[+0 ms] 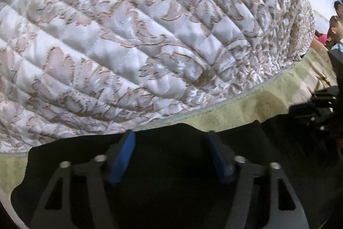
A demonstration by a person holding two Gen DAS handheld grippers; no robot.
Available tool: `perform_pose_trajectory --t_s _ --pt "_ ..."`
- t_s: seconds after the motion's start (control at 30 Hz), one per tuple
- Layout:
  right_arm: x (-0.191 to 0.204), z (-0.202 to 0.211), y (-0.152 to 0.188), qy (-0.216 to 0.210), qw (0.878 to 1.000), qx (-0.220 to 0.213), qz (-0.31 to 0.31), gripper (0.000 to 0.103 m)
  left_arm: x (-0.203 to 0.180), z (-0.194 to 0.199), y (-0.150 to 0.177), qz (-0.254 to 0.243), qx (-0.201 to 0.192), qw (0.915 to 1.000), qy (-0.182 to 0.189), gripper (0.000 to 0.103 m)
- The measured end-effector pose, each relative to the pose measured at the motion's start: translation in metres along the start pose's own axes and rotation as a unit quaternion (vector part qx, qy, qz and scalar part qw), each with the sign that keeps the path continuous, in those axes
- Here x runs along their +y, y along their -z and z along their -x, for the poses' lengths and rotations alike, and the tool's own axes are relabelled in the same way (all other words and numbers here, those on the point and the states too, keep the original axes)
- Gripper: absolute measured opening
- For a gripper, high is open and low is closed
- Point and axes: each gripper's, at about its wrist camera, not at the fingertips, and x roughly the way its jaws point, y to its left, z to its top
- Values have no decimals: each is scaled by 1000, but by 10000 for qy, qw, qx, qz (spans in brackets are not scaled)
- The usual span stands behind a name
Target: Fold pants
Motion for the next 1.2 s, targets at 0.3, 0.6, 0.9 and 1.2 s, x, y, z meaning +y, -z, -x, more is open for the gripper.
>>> perform_pose_trajectory --t_s 0.3,0.6,0.9,1.2 --pt "27 19 2 392 9988 -124 274 9 7 17 0 -30 -338 9974 630 7" --pt "39 61 8 445 9975 -474 260 8 8 63 3 -98 -693 9962 512 7" --pt "78 138 38 385 9934 -1081 77 8 -18 164 28 -169 -1102 9934 267 7" --pt "136 196 112 204 9927 -1179 -129 8 -44 246 107 75 -1132 9934 139 7"
